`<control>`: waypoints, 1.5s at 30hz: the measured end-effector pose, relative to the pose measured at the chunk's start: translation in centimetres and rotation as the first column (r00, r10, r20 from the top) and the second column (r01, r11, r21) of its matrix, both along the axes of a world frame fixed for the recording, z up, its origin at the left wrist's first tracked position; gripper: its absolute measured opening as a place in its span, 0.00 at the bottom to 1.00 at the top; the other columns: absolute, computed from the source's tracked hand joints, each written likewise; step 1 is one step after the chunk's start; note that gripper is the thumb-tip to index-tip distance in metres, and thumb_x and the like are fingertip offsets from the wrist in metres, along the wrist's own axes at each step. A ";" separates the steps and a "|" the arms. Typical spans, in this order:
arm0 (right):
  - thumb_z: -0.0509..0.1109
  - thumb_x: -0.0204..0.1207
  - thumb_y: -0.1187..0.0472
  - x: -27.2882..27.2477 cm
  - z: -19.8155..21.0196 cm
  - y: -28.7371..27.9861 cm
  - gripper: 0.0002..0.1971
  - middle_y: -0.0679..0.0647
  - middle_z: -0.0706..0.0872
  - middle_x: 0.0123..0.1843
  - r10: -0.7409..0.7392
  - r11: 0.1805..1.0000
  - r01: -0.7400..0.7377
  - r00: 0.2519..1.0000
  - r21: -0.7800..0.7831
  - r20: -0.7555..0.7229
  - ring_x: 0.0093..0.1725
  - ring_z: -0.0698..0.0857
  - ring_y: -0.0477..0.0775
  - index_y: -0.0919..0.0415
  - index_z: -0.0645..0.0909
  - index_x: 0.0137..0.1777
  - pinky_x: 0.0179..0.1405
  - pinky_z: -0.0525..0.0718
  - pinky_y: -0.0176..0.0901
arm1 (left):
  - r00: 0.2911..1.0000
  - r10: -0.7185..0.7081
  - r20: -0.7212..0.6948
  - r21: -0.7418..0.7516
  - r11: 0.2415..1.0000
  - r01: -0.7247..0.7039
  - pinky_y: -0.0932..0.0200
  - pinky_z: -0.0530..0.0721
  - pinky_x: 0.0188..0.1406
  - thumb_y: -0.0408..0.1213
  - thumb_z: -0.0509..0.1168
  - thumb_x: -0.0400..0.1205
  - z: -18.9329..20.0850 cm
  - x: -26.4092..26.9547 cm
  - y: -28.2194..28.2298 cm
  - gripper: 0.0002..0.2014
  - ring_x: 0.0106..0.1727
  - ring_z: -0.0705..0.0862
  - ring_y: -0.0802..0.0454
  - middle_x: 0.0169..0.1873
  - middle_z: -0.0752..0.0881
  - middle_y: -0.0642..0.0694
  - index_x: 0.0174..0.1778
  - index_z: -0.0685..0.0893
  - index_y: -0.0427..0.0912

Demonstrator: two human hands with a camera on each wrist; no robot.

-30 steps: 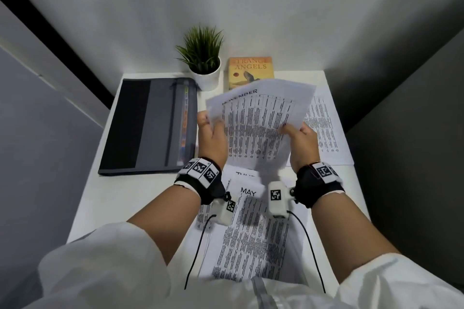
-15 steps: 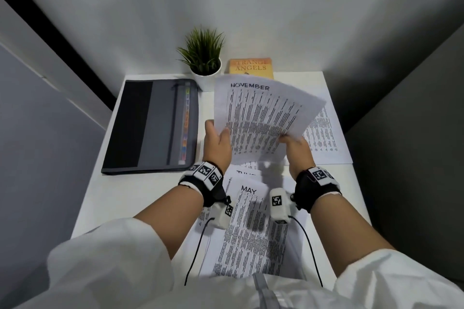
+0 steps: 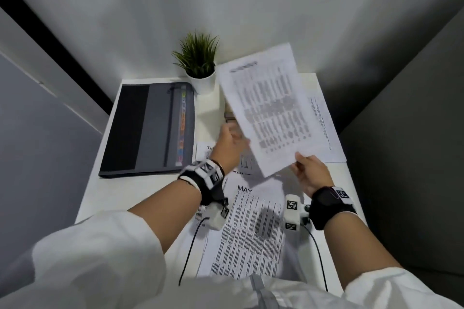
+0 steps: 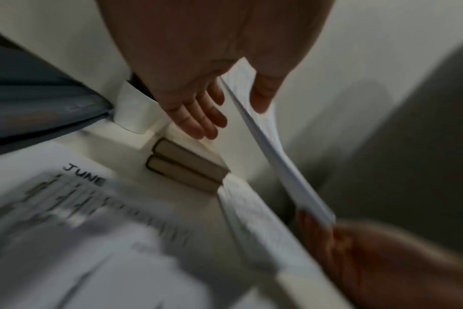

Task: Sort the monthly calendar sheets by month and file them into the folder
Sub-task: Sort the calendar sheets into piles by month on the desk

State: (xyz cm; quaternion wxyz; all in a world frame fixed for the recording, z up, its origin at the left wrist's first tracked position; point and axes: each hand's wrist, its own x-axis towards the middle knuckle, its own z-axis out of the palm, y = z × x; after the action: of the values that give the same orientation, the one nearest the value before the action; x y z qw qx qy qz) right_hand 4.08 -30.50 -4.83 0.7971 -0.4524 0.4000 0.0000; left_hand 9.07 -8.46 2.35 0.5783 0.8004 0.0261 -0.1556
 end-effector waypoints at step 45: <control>0.66 0.77 0.63 -4.6 -0.3 10.3 0.06 0.53 0.86 0.46 0.722 -0.228 -0.515 0.480 -0.826 -0.499 0.48 0.82 0.56 0.59 0.84 0.46 0.45 0.79 0.47 | 0.932 -0.362 0.037 0.486 0.821 0.299 0.56 0.82 0.34 0.44 0.66 0.82 -7.8 -7.4 8.0 0.02 0.31 0.82 0.51 0.41 0.88 0.50 0.47 0.83 0.55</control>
State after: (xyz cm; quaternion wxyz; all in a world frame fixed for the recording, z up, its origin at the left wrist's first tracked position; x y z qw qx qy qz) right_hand -0.49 -20.18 -5.13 0.2527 -0.9587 -0.0497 0.1211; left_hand 1.62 -0.44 -5.41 0.3300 0.9175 -0.1131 -0.1912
